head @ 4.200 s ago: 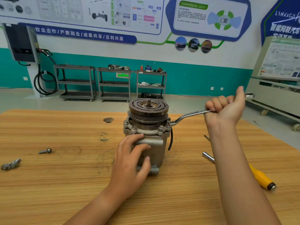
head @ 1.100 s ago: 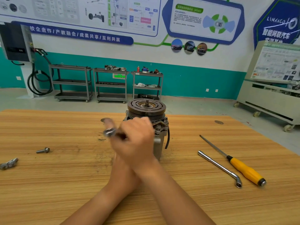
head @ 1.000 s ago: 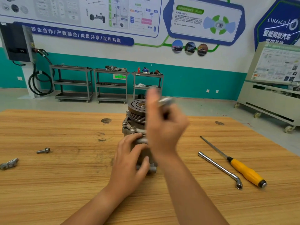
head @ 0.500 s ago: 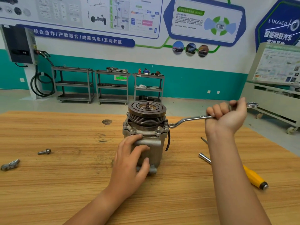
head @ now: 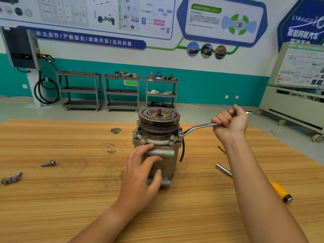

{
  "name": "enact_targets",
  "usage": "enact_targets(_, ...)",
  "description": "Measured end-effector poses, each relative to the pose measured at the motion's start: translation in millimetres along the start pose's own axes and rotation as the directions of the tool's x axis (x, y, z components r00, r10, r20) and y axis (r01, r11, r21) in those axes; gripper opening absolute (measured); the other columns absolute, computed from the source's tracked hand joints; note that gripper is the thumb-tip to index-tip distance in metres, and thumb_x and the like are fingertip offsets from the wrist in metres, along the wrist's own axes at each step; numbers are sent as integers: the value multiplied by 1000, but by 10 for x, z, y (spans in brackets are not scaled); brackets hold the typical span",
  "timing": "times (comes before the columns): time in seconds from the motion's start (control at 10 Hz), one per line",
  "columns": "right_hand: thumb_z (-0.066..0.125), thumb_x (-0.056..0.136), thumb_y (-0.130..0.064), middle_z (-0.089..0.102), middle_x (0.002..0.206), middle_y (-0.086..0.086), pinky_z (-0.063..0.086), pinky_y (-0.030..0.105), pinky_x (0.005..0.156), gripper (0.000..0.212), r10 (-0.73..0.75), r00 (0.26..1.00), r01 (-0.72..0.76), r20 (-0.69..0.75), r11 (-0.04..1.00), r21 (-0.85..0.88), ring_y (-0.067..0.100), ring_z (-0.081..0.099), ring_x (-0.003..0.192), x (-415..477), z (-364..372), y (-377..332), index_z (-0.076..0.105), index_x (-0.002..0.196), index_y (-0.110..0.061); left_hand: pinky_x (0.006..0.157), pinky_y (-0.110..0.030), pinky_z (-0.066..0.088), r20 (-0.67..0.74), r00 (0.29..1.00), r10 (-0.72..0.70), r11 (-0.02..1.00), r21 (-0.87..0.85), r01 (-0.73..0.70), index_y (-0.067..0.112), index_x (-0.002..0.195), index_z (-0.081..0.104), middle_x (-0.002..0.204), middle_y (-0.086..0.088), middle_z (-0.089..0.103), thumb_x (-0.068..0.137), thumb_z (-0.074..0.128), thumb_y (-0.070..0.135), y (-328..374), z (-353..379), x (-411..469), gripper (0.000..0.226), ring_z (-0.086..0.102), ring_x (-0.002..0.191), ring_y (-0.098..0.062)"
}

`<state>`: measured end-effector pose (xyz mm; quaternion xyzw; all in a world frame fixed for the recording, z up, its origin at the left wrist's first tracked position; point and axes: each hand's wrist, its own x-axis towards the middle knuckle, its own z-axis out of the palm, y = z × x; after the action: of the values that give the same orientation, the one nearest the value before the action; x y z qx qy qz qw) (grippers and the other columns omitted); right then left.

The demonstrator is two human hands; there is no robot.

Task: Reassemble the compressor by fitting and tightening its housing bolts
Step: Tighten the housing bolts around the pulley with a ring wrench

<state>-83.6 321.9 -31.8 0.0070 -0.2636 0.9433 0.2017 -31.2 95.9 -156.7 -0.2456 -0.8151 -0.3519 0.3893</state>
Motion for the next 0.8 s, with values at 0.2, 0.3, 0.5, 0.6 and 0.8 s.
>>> enact_targets(0.2, 32, 99, -23, 19, 37, -7, 22, 13, 37, 40, -44, 993, 57, -110, 991, 117, 9, 17, 30, -145, -248, 97, 30, 59, -19, 95, -35, 29, 3, 1000, -3, 1000, 1, 3, 14, 96, 65, 130, 7, 38, 79, 48, 32, 4, 4, -4, 30, 32, 126, -18)
enact_targets(0.3, 32, 99, -23, 20, 40, -6, 26, 14, 39, 41, -157, 981, 168, -113, 982, 90, 10, 18, 34, -368, -236, 101, 31, 58, -19, 96, -32, 27, 1, 1000, 5, 1000, 4, -5, 13, 96, 66, 130, 6, 38, 78, 48, 31, -1, -3, -1, 31, 33, 125, -19)
enact_targets(0.5, 33, 98, -21, 25, 40, -6, 43, 21, 53, 48, -446, 895, 444, 12, 889, -113, 12, 28, 39, -945, -293, 250, 38, 50, -22, 97, -33, 27, -2, 1000, 6, 1000, -5, -6, 12, 96, 66, 129, 5, 38, 78, 48, 31, 9, 6, -3, 31, 33, 124, -20)
enact_targets(0.6, 36, 91, -22, 30, 40, -9, 45, 22, 59, 44, -568, 797, 604, 206, 758, -246, 12, 35, 41, -1189, -285, 403, 42, 47, -26, 97, -33, 27, -2, 1000, 4, 1000, -4, -4, 12, 96, 66, 130, 5, 38, 78, 48, 31, 3, 8, -6, 32, 32, 125, -20)
enact_targets(0.8, 39, 86, -18, 47, 58, -11, 39, 20, 58, 30, -575, 598, 800, 558, 476, -366, 9, 45, 57, -1441, -298, 740, 47, 58, -26, 98, -32, 28, -22, 999, 32, 999, -8, -32, 11, 95, 66, 129, 4, 39, 78, 49, 30, 5, 16, -5, 30, 35, 123, -21)
